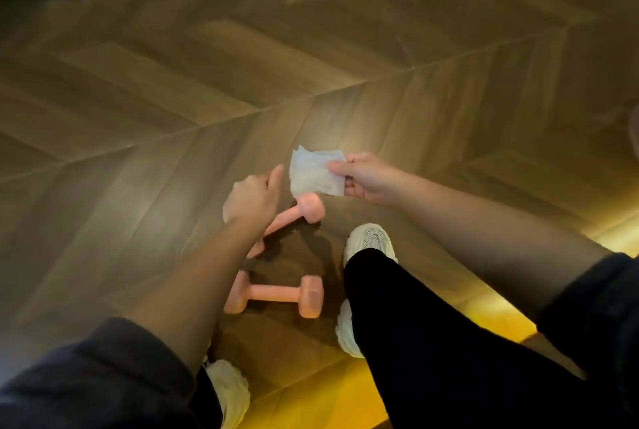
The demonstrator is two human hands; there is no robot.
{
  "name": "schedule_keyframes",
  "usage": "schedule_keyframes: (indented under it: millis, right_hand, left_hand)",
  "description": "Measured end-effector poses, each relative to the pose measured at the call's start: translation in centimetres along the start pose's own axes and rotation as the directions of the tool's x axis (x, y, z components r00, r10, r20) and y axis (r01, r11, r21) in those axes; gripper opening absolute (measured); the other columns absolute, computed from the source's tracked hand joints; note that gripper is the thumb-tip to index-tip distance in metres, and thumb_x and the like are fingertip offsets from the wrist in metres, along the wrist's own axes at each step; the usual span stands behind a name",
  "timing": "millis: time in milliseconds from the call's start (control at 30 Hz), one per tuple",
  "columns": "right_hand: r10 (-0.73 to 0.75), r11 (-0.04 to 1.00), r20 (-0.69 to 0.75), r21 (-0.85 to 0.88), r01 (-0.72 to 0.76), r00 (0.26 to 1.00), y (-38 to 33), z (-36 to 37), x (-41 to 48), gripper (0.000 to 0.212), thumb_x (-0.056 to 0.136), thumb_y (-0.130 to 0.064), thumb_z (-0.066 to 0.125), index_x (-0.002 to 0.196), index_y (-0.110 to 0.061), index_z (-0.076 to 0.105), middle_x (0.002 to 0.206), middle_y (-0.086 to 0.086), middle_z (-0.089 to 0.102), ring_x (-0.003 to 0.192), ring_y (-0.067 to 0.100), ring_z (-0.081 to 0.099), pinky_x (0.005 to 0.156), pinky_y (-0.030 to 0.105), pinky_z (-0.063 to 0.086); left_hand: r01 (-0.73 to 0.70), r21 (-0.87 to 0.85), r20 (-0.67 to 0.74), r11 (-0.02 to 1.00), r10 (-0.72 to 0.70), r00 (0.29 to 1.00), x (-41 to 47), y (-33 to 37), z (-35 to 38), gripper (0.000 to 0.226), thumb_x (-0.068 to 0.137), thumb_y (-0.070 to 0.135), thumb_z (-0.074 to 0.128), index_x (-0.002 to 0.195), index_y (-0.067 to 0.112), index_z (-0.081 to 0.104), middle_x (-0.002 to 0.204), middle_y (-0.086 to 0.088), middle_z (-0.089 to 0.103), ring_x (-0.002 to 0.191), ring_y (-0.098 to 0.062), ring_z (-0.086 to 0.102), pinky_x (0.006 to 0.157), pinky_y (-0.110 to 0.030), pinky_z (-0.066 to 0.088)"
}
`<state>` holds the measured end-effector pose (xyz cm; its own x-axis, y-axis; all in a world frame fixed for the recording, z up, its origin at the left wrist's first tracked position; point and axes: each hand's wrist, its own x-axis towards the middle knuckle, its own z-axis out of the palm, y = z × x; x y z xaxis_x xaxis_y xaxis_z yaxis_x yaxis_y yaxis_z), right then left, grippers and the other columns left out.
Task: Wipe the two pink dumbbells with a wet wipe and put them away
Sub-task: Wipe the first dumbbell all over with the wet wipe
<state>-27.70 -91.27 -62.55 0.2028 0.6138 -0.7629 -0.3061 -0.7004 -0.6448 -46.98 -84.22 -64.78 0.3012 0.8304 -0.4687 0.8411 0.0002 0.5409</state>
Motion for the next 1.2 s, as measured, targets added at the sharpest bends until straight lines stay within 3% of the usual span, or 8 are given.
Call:
schedule_keyframes:
  millis: [167,333,433,633,800,900,1033,1200]
  right_hand:
    - [0.03,0.999,-0.259,-0.008,-0.033,0.965,3.6,-2.1,7.0,0.027,0.101,-0.002,0.048,0.125,0.008,0.057,0.125,0.025,0.062,0.114,0.037,0.062,0.101,0.048,0.05]
    - [0.04,0.993,-0.336,-0.089,-0.074,0.941,5.2,-2.0,10.5,0.026,0.101,-0.005,0.048,0.122,0.004,0.061,0.124,0.022,0.064,0.114,0.036,0.063,0.102,0.052,0.049]
    - [0.026,0.985,-0.306,-0.156,-0.077,0.952,5.0,-0.8,10.4,0.03,0.102,-0.007,0.048,0.128,0.001,0.06,0.126,0.021,0.064,0.114,0.035,0.063,0.102,0.052,0.049]
    - [-0.19,0.931,-0.231,-0.351,0.101,0.954,0.4,-0.2,5.6,0.024,0.1,-0.005,0.046,0.111,-0.007,0.068,0.101,0.013,0.068,0.094,0.024,0.065,0.085,0.04,0.055]
    - [-0.524,0.717,-0.127,-0.6,0.356,0.842,-8.5,1.5,-5.1,0.028,0.097,-0.01,0.047,0.087,0.011,0.063,0.072,0.006,0.049,0.066,0.011,0.043,0.06,0.03,0.027]
    - [-0.646,0.621,-0.007,-0.587,0.52,0.763,-12.3,4.6,-13.3,0.029,0.097,-0.004,0.048,0.076,-0.007,0.068,0.062,-0.012,0.048,0.052,-0.005,0.039,0.055,0.021,0.03]
    - [-0.769,0.55,0.091,-0.411,0.727,0.633,-13.4,8.9,-22.1,0.03,0.098,0.0,0.048,0.118,-0.007,0.07,0.098,-0.017,0.067,0.079,-0.02,0.056,0.074,0.004,0.038]
    - [-0.849,0.472,0.122,-0.26,0.843,0.513,-10.6,11.8,-27.8,0.032,0.103,-0.001,0.043,0.126,-0.01,0.062,0.112,-0.012,0.064,0.1,-0.017,0.055,0.09,0.005,0.036]
  left_hand:
    - [-0.111,0.358,0.269,0.927,0.011,0.963,5.2,-4.5,6.8,0.052,0.098,0.059,0.039,0.113,0.013,0.056,0.115,-0.011,0.06,0.102,-0.032,0.058,0.086,-0.045,0.05]
    - [-0.155,0.222,0.595,0.963,-0.007,0.804,7.0,-5.7,9.1,0.061,0.097,0.062,0.04,0.134,0.014,0.047,0.129,-0.013,0.057,0.104,-0.027,0.055,0.093,-0.044,0.046]
    - [-0.185,0.164,0.65,0.969,0.034,0.759,7.2,-6.1,9.0,0.058,0.097,0.063,0.04,0.131,0.016,0.049,0.129,-0.013,0.059,0.104,-0.027,0.056,0.092,-0.042,0.045]
    - [-0.201,0.001,0.627,0.98,0.156,0.763,5.5,-3.9,4.0,0.055,0.094,0.063,0.047,0.126,0.018,0.05,0.122,-0.007,0.061,0.101,-0.024,0.058,0.09,-0.039,0.048]
    - [-0.279,-0.085,0.45,0.957,0.287,0.846,0.6,1.8,-7.7,0.064,0.093,0.064,0.047,0.136,0.017,0.048,0.126,-0.022,0.061,0.113,-0.042,0.058,0.082,-0.039,0.046]
    - [-0.295,-0.142,0.366,0.945,0.327,0.871,-4.8,5.3,-15.2,0.074,0.082,0.08,0.042,0.126,0.022,0.053,0.092,-0.014,0.062,0.074,-0.032,0.06,0.066,-0.036,0.047]
    - [-0.375,-0.129,0.192,0.918,0.394,0.899,-12.2,7.7,-22.0,0.066,0.083,0.079,0.036,0.118,0.026,0.054,0.076,0.003,0.057,0.058,-0.013,0.051,0.057,-0.027,0.042]
    - [-0.394,-0.252,0.006,0.884,0.408,0.913,-19.9,7.4,-24.6,0.047,0.097,0.065,0.034,0.1,0.024,0.056,0.064,0.004,0.056,0.05,-0.013,0.049,0.055,-0.027,0.044]
